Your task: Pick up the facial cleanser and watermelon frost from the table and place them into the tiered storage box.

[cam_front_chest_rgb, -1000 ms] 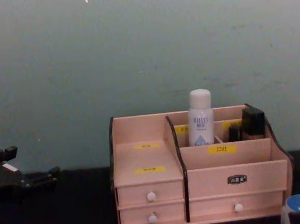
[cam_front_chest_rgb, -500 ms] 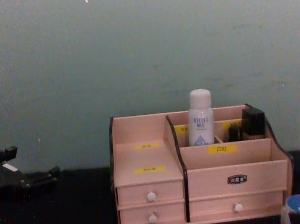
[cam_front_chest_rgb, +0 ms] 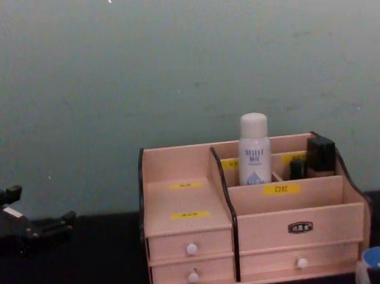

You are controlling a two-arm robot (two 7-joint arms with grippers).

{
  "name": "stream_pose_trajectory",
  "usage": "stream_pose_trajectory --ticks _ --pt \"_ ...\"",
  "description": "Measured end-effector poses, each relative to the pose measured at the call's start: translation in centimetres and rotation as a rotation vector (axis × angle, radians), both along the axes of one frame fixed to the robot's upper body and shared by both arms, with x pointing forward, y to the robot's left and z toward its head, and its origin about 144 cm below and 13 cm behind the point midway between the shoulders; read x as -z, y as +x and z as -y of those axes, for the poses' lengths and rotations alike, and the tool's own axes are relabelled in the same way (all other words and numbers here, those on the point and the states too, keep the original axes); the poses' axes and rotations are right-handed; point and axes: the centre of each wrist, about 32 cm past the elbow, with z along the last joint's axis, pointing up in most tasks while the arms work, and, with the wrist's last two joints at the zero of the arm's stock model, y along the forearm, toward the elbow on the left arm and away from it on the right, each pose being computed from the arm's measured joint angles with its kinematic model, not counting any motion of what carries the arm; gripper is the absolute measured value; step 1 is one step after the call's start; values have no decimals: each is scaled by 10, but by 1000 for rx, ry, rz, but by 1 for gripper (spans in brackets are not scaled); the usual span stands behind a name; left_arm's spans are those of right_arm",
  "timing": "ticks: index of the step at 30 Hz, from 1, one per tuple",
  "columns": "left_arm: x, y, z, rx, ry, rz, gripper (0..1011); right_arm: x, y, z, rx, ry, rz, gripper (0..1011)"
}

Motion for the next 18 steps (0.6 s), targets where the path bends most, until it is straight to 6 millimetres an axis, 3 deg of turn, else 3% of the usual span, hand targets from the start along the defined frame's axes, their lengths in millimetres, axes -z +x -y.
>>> stream_pose_trajectory --ticks 7,18 --pt "0 0 0 0 0 0 1001 0 0 0 -1 0 0 730" --pt "0 0 0 0 0 0 1001 0 0 0 0 0 0 728"
